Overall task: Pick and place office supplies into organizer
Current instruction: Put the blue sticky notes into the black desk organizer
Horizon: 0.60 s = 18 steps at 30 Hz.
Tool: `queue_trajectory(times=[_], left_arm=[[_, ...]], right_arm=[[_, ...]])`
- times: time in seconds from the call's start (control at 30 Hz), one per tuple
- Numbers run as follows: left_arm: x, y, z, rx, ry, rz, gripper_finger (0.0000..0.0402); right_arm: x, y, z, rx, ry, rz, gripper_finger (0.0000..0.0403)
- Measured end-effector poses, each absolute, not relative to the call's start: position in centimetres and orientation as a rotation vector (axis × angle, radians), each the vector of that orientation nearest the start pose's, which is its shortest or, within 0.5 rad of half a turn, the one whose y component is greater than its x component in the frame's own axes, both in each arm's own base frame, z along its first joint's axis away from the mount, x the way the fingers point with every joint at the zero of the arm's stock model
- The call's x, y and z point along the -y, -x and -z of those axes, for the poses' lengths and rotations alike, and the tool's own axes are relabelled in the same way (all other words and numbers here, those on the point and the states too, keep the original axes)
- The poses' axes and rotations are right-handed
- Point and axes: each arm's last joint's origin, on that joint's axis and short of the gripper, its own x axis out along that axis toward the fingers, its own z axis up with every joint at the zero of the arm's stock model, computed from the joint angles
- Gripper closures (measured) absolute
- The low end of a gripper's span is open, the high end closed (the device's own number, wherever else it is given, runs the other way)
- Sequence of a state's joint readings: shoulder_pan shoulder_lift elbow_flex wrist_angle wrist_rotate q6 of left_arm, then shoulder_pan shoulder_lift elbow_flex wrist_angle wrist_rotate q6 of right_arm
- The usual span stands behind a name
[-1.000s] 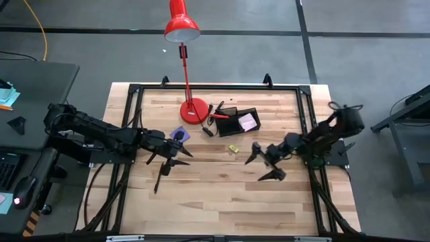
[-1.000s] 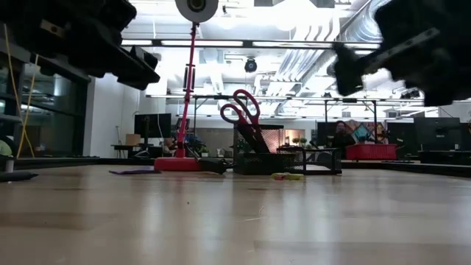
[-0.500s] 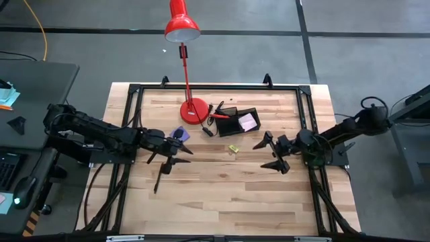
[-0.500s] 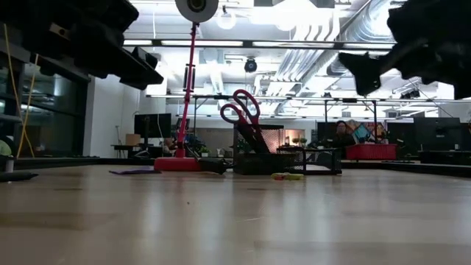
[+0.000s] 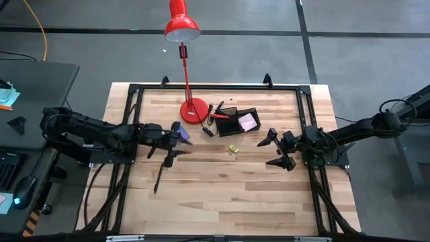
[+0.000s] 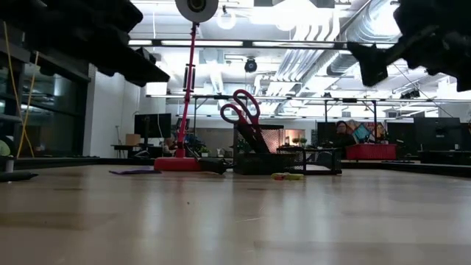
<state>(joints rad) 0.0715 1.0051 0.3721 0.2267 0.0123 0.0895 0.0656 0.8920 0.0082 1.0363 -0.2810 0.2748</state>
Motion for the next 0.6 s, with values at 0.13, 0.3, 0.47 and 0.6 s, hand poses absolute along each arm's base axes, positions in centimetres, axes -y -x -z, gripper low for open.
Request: queue_trajectory(times=[0.13, 0.3, 0.47, 0.6], left_arm=[[-2.5, -19.4, -19.0, -0.46, -0.086, -0.26, 0.0243], [-2.6, -19.3, -18.7, -0.483, -0.069, -0.27, 0.0243], [-2.4, -19.4, -18.7, -0.477, -0.05, -0.078, 0.0243], [-3.1, -19.2, -18.3, -0.504, 0.014, 0.061, 0.0243]], right_arm=[[-1.7, -15.1, -16.6, 0.038, -0.278, -0.321, 0.0013], [-1.6, -15.1, -15.7, -0.048, -0.286, -0.288, 0.0013], [-1.6, -15.1, -14.8, -0.138, -0.293, -0.275, 0.0013], [-1.6, -15.0, -14.3, -0.197, -0.297, -0.266, 0.0013]])
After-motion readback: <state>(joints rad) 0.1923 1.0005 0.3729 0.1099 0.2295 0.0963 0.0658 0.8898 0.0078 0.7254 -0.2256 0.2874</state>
